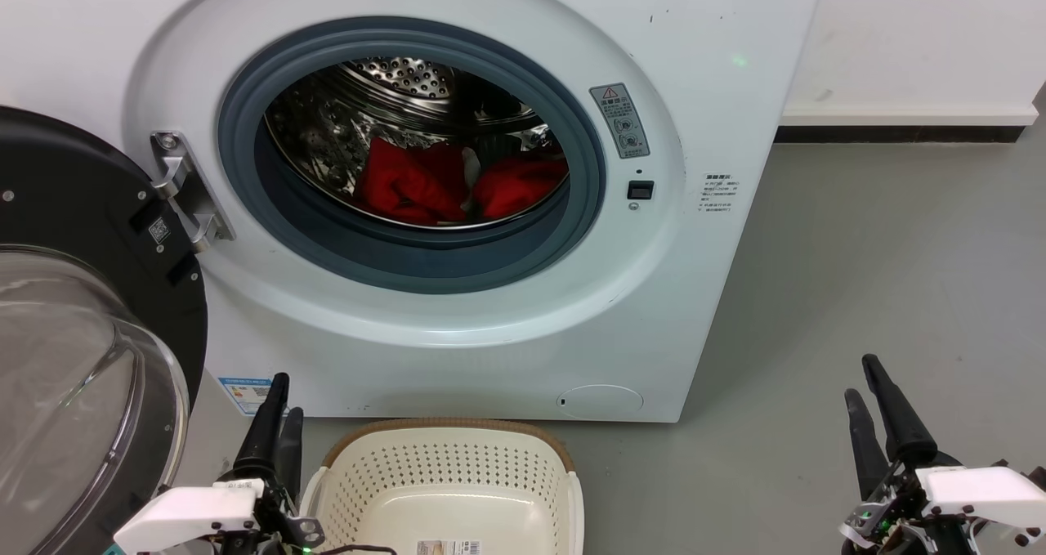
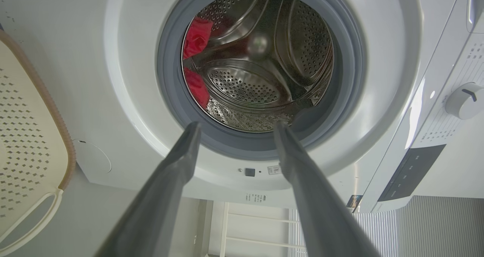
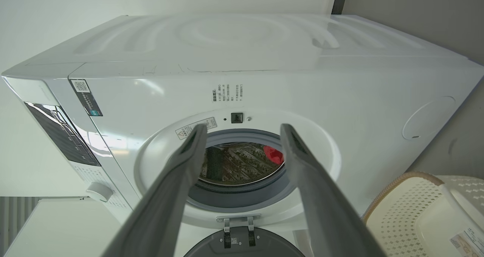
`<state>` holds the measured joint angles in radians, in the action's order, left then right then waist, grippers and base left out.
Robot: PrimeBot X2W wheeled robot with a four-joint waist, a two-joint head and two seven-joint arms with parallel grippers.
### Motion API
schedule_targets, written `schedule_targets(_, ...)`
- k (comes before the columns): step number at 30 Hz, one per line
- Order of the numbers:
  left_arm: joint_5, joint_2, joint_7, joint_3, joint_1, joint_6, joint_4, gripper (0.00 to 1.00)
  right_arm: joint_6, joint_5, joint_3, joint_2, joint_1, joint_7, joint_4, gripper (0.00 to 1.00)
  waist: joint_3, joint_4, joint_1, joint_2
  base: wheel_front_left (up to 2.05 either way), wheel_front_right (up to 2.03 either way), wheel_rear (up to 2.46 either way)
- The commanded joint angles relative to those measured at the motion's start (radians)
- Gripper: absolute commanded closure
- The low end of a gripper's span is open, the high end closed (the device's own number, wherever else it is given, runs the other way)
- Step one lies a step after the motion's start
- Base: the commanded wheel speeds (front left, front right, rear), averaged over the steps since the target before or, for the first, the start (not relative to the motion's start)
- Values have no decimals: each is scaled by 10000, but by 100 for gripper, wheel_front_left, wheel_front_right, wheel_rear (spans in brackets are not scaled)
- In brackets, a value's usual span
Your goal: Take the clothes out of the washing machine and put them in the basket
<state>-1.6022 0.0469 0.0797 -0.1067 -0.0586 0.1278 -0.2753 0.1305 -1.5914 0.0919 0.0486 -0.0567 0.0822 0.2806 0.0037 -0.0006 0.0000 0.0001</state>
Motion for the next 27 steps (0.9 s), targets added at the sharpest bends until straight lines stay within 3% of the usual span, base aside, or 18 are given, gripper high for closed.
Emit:
schedule_targets(1, 87, 20, -103, -8, -103, 5, 256, 0, 0, 121, -54, 25, -151, -113, -246, 0, 2, -1, 0, -1, 0, 0, 0)
schedule_targets(11, 476, 23, -567, -90, -11, 9, 139, 0, 1, 1185, -93, 27, -121, -580, -262, 0, 0, -14, 0, -1, 0, 0, 0)
schedule_targets(16, 1261, 25, -779, -247, -43, -109, 72, 0, 1, 1981, -14, 28, -113, -791, -371, 0, -4, -19, 0, -1, 0, 0, 0)
schedule_targets(20, 2036, 26, -940, -595, -45, -186, 322, 0, 1, 2946, 191, 28, -138, -955, -543, 0, 1, -20, 0, -1, 0, 0, 0)
schedule_targets(27, 3457, 29, -1211, -871, 3, -687, 1046, 0, 1, 5529, 339, 29, -190, -1223, -1147, 0, 21, -25, 0, -1, 0, 0, 0)
